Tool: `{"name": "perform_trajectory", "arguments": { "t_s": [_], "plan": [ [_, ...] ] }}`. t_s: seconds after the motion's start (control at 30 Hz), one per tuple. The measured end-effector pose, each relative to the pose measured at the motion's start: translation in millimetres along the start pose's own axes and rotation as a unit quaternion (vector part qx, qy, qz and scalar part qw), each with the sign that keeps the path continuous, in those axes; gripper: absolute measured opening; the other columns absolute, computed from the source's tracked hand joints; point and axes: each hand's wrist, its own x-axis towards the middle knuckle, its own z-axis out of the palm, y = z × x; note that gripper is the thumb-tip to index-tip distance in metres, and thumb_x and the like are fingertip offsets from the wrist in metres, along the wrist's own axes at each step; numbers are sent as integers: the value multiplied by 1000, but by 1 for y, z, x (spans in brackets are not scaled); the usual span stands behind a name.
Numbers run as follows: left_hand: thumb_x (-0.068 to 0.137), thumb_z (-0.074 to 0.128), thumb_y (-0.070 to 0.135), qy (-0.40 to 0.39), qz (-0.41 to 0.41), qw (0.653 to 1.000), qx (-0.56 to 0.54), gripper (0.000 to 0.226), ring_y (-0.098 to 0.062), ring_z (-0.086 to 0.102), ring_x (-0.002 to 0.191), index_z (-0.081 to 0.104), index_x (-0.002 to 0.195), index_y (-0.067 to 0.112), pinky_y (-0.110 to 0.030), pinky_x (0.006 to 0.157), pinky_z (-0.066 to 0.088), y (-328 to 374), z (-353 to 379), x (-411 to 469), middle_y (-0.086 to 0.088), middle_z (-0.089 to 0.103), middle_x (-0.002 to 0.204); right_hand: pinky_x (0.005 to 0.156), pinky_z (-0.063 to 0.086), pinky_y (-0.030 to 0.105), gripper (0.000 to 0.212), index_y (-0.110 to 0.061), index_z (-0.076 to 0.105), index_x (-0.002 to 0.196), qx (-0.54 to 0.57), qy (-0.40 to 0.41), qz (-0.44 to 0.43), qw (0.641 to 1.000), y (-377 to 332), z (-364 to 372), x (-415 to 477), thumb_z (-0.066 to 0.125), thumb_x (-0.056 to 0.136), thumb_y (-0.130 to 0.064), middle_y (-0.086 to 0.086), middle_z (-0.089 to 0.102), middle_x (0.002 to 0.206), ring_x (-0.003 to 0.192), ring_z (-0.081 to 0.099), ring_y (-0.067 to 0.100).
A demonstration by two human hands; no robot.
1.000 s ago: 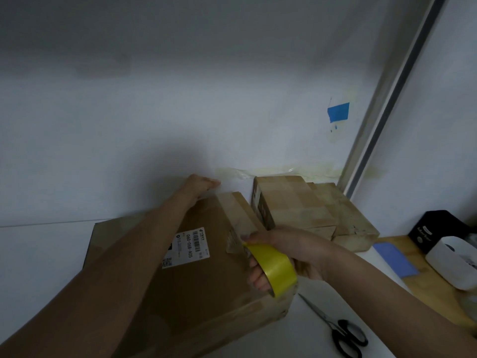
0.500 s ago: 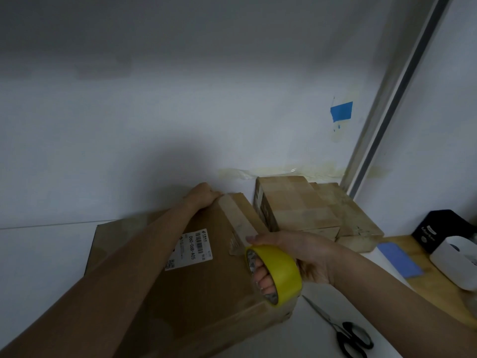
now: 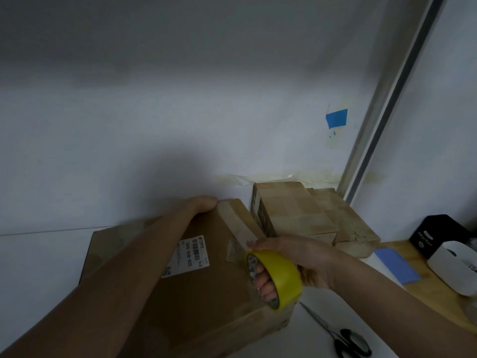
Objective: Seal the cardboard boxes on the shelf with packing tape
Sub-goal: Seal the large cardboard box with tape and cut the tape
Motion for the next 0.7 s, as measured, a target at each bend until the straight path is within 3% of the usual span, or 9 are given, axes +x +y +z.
{"name": "perform_trajectory", "arguments": {
  "t_s": [0.17,0.27,0.33,0.37,0.43,0.5,0.53,0.6,0.7],
  "plan": [
    [107,25,44,-2,6,1000,-26,55,-33,37,140,41,150,13,-46,117,28,-7,2,3,-15,35,156,75,59,39,44,2,65,88,-4,5,-4,1000,0,0,0,67,88,-41,18,70,77,63,69,26],
    [103,48,31,139,112,984,-15,27,-28,58,110,65,112,11,-44,104,44,-7,7,0,-15,63,120,73,59,37,44,3,64,89,-2,3,-5,1000,0,0,0,65,89,-41,17,70,75,62,69,25],
    [100,54,23,201,176,963,-33,13,-25,62,98,63,94,17,-42,93,50,-8,11,-3,-8,68,104,68,60,35,44,2,64,88,-9,3,-9,1000,0,0,1,64,90,-41,16,71,74,61,69,24],
    [103,49,25,189,183,964,-30,18,-27,62,103,64,96,17,-38,92,48,-7,11,-6,-10,69,108,68,60,35,44,2,64,87,-13,2,-11,1000,0,0,1,64,90,-42,16,71,73,61,69,24],
    [108,32,36,128,147,981,-1,42,-32,55,121,64,120,13,-36,100,41,-4,11,-11,-17,60,131,70,58,36,45,0,64,85,-19,-3,-11,1000,1,1,3,62,91,-44,15,70,73,62,68,24],
    [108,17,47,92,112,989,39,57,-32,41,139,43,149,16,-40,113,30,-2,8,-19,-17,43,152,72,57,37,46,-1,64,83,-25,-6,-15,1000,3,0,5,61,91,-46,15,70,74,63,68,24],
    [107,14,50,90,110,989,53,59,-32,37,142,36,153,19,-42,116,26,-2,7,-22,-15,38,155,72,57,36,46,-1,64,83,-28,-6,-19,999,4,0,5,60,91,-46,16,70,75,64,68,24],
    [105,13,54,108,109,986,59,65,-32,44,136,43,147,14,-42,113,31,-4,8,-26,-16,46,149,72,57,35,46,-1,64,83,-31,-6,-25,999,4,0,6,59,92,-46,16,70,75,64,68,24],
    [104,19,56,134,116,983,49,58,-27,59,108,55,118,13,-39,93,43,-7,10,-35,-14,62,121,68,55,35,47,-2,64,77,-24,-2,-23,999,5,1,10,59,92,-47,15,69,72,60,66,24]
  ]
}}
